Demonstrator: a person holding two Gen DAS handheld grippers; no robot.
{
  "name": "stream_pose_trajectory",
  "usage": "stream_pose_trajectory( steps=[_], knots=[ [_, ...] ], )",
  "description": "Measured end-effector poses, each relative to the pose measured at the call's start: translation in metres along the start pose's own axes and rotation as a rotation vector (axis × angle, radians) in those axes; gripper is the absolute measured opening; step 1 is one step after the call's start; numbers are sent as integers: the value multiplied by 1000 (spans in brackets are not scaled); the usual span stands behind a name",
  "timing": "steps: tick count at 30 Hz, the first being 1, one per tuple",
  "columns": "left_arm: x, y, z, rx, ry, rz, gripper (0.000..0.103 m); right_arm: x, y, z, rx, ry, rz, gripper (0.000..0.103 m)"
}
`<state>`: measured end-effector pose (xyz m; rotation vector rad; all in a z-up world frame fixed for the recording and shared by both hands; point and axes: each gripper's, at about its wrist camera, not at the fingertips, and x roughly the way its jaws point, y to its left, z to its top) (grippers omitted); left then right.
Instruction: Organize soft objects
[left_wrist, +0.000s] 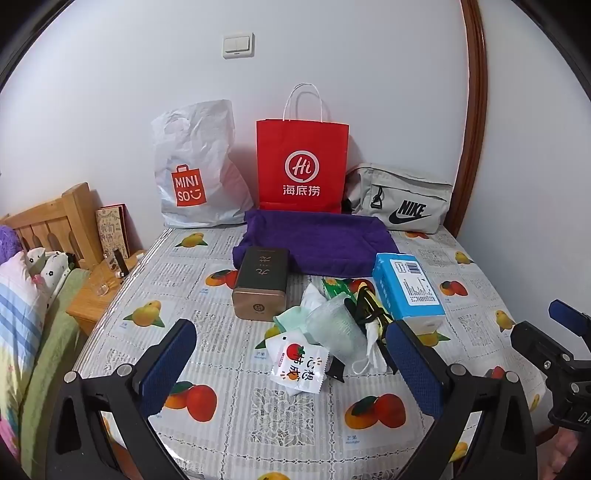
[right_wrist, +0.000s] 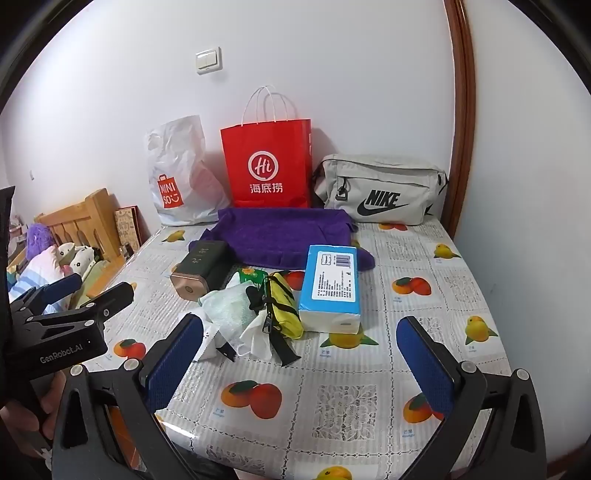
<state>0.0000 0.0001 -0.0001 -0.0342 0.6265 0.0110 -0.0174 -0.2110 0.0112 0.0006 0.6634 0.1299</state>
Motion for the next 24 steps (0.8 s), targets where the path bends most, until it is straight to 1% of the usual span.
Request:
stream_pose_trajectory(
  steps=[24],
  knots=[
    [0,1,0,-1,0,1,103,-4,2,-1,-2,-8,0,103]
  ],
)
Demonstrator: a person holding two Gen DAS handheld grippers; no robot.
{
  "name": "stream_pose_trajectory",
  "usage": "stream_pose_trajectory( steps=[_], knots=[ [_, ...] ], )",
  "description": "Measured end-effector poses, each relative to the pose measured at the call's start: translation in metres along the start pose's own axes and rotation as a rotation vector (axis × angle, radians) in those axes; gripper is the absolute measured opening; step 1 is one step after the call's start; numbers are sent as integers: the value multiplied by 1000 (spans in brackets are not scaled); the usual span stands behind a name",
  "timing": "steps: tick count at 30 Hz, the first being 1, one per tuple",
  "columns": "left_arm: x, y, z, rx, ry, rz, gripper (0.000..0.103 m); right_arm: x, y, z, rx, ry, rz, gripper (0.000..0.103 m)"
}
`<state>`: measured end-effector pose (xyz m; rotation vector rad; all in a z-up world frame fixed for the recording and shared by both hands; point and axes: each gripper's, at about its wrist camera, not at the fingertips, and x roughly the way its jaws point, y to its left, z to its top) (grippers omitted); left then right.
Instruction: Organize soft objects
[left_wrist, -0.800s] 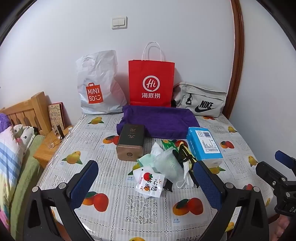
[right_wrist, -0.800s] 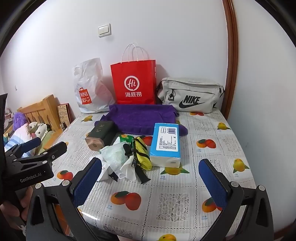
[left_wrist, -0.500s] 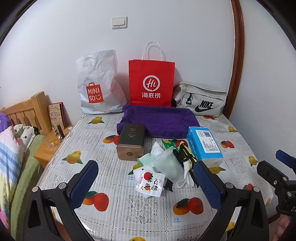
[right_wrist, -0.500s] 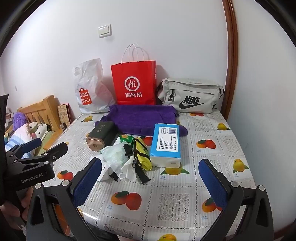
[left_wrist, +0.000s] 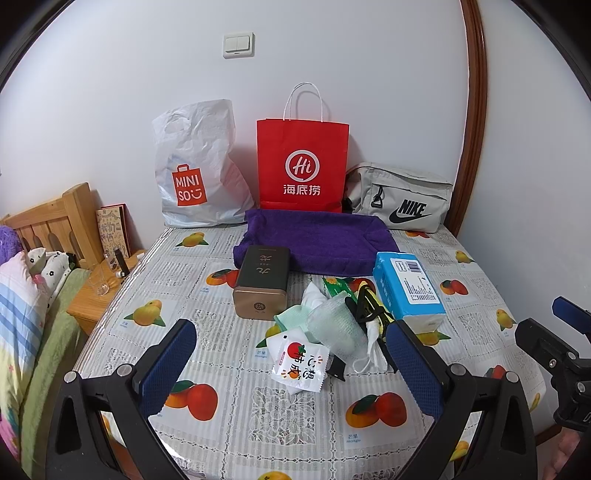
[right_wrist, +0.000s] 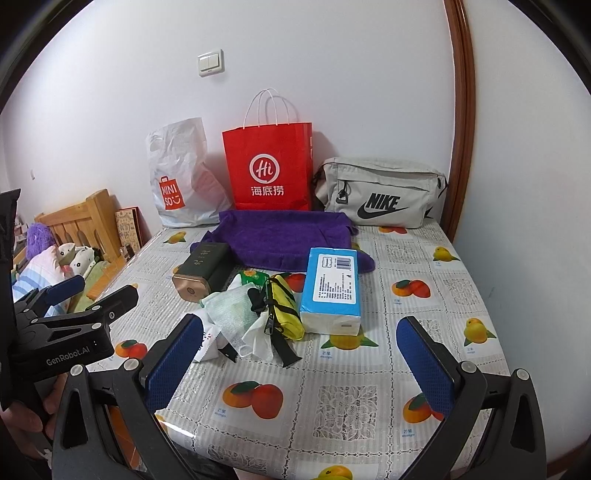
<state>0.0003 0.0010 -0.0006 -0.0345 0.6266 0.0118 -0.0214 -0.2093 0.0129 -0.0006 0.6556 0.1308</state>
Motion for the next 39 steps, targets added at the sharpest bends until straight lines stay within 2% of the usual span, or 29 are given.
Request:
stream_pose_trajectory(
  steps=[31,39],
  knots=[
    [-4,3,-1,4,12,3,103,-7,0,10,-4,-11,2,103],
    [9,7,0,2,11,11,103,9,-2,6,-9,-2,13,103]
  ],
)
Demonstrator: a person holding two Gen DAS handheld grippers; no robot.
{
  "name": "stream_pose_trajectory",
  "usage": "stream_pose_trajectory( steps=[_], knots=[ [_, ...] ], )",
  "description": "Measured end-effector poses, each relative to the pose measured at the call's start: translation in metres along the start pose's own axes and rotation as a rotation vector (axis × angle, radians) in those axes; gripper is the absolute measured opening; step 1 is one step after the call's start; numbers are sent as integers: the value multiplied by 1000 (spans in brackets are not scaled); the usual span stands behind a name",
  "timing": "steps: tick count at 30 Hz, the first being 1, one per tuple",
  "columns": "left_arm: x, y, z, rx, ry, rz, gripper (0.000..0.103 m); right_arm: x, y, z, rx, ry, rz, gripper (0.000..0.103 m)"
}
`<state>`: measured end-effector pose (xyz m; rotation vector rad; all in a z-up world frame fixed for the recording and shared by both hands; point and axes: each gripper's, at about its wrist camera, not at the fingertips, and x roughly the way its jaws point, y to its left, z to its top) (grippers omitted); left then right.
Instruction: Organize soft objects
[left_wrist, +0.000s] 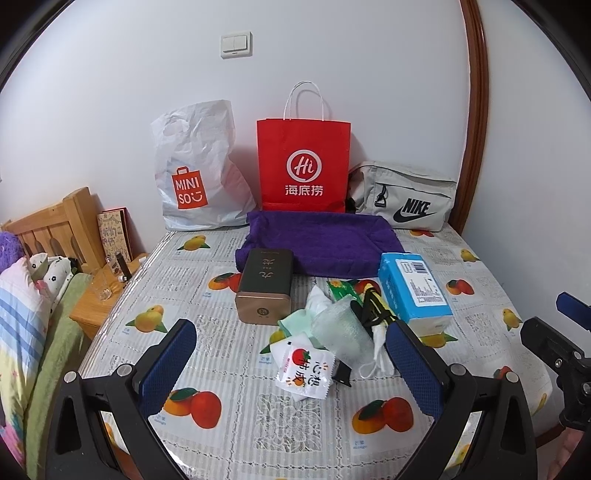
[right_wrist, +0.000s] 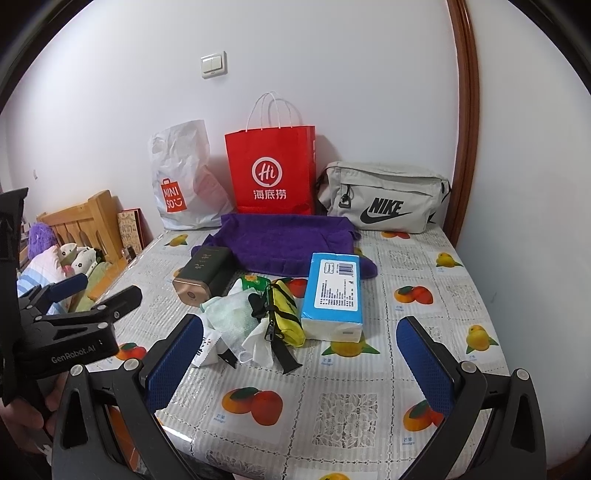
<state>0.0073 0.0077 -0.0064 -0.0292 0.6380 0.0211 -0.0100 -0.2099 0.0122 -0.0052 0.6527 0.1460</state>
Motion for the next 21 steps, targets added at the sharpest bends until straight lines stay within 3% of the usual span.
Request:
stream_pose_trajectory(
  steps=[5,8,19,21],
  knots=[
    [24,6,-7,2,76,12,103,19,-7,-7,13,31,6,103],
    [45,6,-19,18,201,10,103,30,-11,-12,15,41,6,103],
    [102,4,-55,53,267,-31,103,76,-20,-32,27,128,7,103],
    [110,5,-55,87,270,-9,103,84,-21,-35,29,145,11,103]
  ],
)
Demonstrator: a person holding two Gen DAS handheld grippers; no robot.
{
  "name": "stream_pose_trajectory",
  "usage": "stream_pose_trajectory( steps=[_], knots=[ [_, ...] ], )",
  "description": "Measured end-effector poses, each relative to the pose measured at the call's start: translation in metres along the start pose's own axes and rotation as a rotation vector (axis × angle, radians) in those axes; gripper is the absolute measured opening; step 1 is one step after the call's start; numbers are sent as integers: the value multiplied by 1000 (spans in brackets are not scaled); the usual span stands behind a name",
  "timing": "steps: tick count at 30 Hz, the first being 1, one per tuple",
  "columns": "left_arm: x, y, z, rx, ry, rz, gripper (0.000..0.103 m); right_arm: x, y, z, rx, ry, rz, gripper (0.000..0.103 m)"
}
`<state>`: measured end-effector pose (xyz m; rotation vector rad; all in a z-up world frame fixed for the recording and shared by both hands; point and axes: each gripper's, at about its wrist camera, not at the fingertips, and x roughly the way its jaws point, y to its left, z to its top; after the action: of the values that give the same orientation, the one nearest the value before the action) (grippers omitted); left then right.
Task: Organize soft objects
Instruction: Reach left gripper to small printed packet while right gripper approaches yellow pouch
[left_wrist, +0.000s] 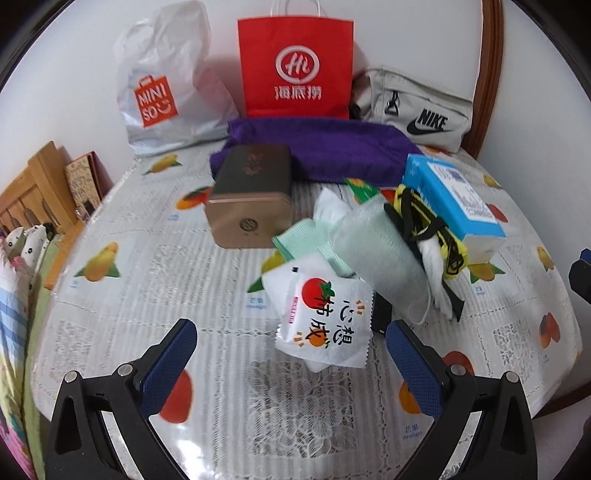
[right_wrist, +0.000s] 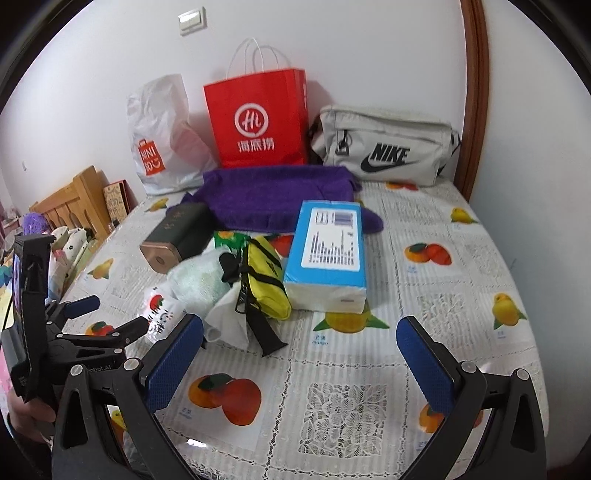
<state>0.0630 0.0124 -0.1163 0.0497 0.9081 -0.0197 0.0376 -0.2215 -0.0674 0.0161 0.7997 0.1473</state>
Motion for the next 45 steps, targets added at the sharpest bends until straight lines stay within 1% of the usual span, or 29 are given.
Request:
stream_pose_trajectory(
  steps=[1,2,10,12,14,15,17,19,21,25,28,29,31,34,37,40,42,43,44,45],
  knots=[
    [5,1,2,30,-2,22,103,4,0,-1,-1,8,2,103],
    [8,0,2,42,0,26,103,8,-1,-3,-2,15,1,103],
    [32,-14,3,88,26,29,103,41,-8,-10,29,92,17,103],
    [34,-18,1,85,36,7,97,47,-8,-12,27,106,21,103],
    [34,-19,1,84,41,0,87,50,-7,-13,23,110,23,103],
    [33,-19,1,85,40,-3,84,51,-7,-13,24,111,26,103],
    [30,-19,0,77,36,-29,69,53,-7,-14,29,113,31,103],
    [25,-16,0,70,26,-64,60,55,-6,-14,27,117,34,103],
    [21,-14,1,64,14,-80,59,56,-4,-15,22,120,34,103],
    [11,-11,2,63,-13,-81,59,57,-1,-15,13,124,36,103],
    [4,-4,5,48,-34,-98,59,57,1,-14,8,121,38,103],
    [5,-2,5,34,-28,-112,59,57,2,-14,6,120,40,103],
    [12,-3,4,27,18,-141,59,58,5,-13,0,123,42,103],
    [13,-2,-1,22,23,-165,61,58,11,-14,-17,127,42,103],
    [17,5,-2,5,39,-144,61,60,15,-15,-31,133,37,103],
    [19,10,-6,7,61,-141,61,61,18,-15,-35,136,41,103],
    [19,14,-9,-1,62,-138,61,62,20,-15,-42,139,39,103],
    [20,16,-10,-6,68,-144,63,63,21,-15,-45,141,39,103],
    [21,16,-11,-7,78,-152,69,63,22,-16,-49,144,40,103],
    [22,16,-11,-1,87,-155,71,64,24,-16,-53,146,40,103]
  ],
)
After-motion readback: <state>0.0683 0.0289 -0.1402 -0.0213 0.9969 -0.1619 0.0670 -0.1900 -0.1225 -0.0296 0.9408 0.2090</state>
